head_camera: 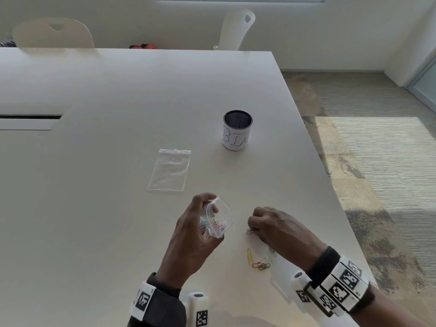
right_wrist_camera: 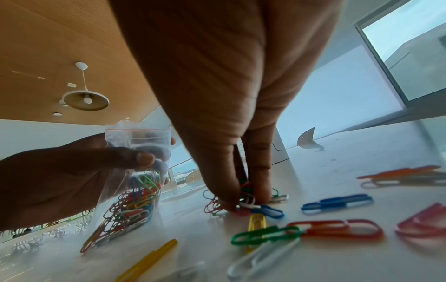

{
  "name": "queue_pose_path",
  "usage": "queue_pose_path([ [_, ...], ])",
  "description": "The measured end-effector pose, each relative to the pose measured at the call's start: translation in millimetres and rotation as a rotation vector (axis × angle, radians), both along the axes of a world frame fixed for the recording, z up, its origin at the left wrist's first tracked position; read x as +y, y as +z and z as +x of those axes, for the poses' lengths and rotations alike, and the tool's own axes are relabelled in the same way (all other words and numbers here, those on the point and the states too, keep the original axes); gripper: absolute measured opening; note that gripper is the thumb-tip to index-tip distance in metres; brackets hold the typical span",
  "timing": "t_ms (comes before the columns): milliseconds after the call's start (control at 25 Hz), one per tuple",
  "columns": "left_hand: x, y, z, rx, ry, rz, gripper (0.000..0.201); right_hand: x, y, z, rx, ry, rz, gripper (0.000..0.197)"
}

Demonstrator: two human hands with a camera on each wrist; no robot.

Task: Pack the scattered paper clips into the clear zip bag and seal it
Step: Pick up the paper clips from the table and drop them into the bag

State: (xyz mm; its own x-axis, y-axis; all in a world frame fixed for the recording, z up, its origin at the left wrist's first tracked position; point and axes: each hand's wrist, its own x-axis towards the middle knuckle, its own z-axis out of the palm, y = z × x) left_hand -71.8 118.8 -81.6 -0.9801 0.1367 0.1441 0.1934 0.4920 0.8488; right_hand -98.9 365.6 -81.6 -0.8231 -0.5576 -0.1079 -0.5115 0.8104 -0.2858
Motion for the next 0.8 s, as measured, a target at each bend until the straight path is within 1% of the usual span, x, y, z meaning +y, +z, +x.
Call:
queue_pose_path([
  [120,-1.2,0.5,0.9,0.003,0.007,0.005,0.065,-0.7,1.0,-3.9,0.007,-0.039,-0.033,0.019],
  [240,-1.7,0.9,1.6,0.004,0.008,0.008,0.065,1.6,1.4,-8.0,-0.001,-0.105,-0.128,0.018],
  [360,-2.0,0.7,1.2,0.001,0.005,0.006,0.066,5.5,8.0,-9.1,-0.01,-0.187,-0.311,0.008],
  [400,-2.1,0.5,1.3,-0.001,0.004,0.006,0.066,7.3,11.6,-9.3,-0.021,-0.222,-0.385,0.008],
  [520,-1.9,0.8,1.2,0.008,0.003,0.006,0.065,10.6,23.4,-11.6,-0.073,-0.348,-0.595,0.013],
  [600,-2.0,1.0,1.3,0.009,0.001,0.01,0.064,7.5,33.1,-12.6,-0.087,-0.415,-0.695,0.015],
  [680,-1.8,1.9,1.5,0.008,-0.003,0.015,0.063,0.7,45.1,-11.2,-0.12,-0.456,-0.794,0.016],
  [800,-1.8,3.4,2.2,0.018,-0.004,0.011,0.063,-17.5,64.0,-3.5,-0.243,-0.458,-0.98,0.013],
])
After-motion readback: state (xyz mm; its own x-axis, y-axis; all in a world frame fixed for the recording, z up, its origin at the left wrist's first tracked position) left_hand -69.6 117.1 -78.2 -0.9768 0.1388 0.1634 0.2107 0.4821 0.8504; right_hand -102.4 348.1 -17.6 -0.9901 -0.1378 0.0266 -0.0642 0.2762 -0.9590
